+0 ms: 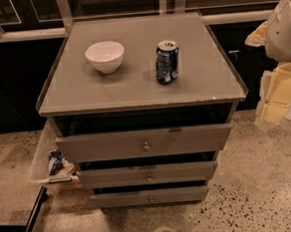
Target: Open middle drawer
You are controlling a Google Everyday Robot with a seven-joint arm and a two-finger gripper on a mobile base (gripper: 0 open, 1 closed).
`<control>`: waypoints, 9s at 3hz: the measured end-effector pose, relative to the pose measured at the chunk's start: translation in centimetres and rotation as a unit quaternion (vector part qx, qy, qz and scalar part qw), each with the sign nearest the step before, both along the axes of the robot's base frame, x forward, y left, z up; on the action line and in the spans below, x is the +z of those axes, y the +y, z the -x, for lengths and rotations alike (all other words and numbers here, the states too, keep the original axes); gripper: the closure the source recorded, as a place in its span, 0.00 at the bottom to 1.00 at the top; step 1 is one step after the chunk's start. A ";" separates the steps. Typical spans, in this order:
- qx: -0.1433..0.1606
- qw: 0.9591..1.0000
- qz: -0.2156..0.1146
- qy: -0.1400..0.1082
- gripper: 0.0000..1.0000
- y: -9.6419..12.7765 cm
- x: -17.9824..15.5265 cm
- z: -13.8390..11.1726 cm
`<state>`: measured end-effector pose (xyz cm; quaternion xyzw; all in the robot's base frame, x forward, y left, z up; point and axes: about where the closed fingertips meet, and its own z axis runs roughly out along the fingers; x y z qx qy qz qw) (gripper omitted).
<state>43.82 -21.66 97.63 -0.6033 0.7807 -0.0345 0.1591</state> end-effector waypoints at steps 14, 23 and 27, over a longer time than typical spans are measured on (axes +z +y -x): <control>0.057 0.994 -0.088 0.013 0.00 1.1 -41.2 -0.9; 0.139 0.974 -0.141 -0.106 0.00 4.7 -56.0 -12.9; 0.157 0.970 -0.158 -0.097 0.19 5.0 -59.1 -15.2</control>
Offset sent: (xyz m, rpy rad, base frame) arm -0.0027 0.0092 -0.0891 0.0343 0.1335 -0.0040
